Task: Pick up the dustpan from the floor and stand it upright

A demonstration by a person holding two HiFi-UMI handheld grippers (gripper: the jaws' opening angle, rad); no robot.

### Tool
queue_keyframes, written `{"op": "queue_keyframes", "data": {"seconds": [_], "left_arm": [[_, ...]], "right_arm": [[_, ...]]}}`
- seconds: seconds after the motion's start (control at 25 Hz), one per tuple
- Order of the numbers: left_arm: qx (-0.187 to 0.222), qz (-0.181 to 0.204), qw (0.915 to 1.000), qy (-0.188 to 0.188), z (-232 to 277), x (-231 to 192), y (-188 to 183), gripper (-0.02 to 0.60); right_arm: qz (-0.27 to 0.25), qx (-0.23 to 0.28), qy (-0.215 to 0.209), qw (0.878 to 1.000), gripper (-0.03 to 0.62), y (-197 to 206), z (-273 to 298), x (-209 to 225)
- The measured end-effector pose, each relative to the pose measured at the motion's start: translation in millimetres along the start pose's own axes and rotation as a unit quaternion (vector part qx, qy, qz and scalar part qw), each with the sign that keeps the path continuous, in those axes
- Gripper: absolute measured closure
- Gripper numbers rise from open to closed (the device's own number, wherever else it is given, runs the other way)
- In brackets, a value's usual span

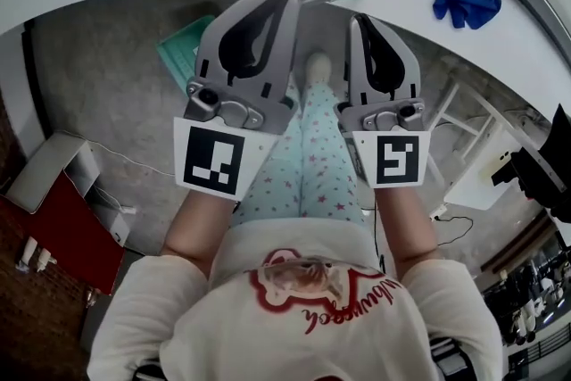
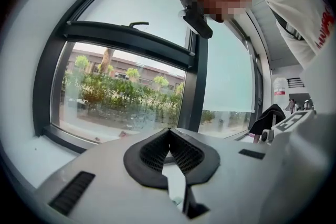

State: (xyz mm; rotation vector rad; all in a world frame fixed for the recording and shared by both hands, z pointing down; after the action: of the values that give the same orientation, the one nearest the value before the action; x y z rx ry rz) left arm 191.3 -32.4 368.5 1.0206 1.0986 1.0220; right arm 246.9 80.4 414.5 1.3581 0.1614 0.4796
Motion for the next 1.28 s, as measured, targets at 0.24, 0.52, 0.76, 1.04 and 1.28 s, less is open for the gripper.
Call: {"op": "queue_keyframes", "data": {"seconds": [0.24,0.52,0.76,1.04,1.28], "left_arm": [[-0.011,-0.006,0.9999,-0.002,6.2,-6.4,42.7,0.561],[-0.016,-0.009,0.9998,0.007,4.7,-2.8,58.0,0.561],[-0.018,-0.014,0.9997,0.009,-5.4,3.3,55.5,0.561],[-0.02,-0.019,0.9996,0.01,-16.3,1.4,55.4,0.561],[-0.028,-0.024,0.9993,0.001,-21.7,-8.5,64.0,0.561]], "right_arm": [[-0.002,-0.011,0.018,1.0,0.571,36.9,14.3,6.4],[0.001,-0.044,0.029,0.999,0.569,82.6,17.5,18.6],[0.036,-0.101,0.019,0.994,0.419,131.4,32.1,19.4],[0.078,-0.152,0.046,0.984,0.391,197.2,49.2,24.3],[0.13,-0.157,0.062,0.977,0.382,227.2,65.2,32.9]]}}
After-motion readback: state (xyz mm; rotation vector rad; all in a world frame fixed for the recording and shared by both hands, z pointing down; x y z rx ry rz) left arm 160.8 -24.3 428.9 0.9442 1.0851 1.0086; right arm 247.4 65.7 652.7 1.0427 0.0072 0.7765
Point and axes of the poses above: the fingertips, and each gripper's own axes: z forward along the fingers, x to its right, y out of its underside, the point moved 5 cm from there along -z, backward along the fingers, and after that the axes turned 2 degrees about z, right-handed, at the moved point
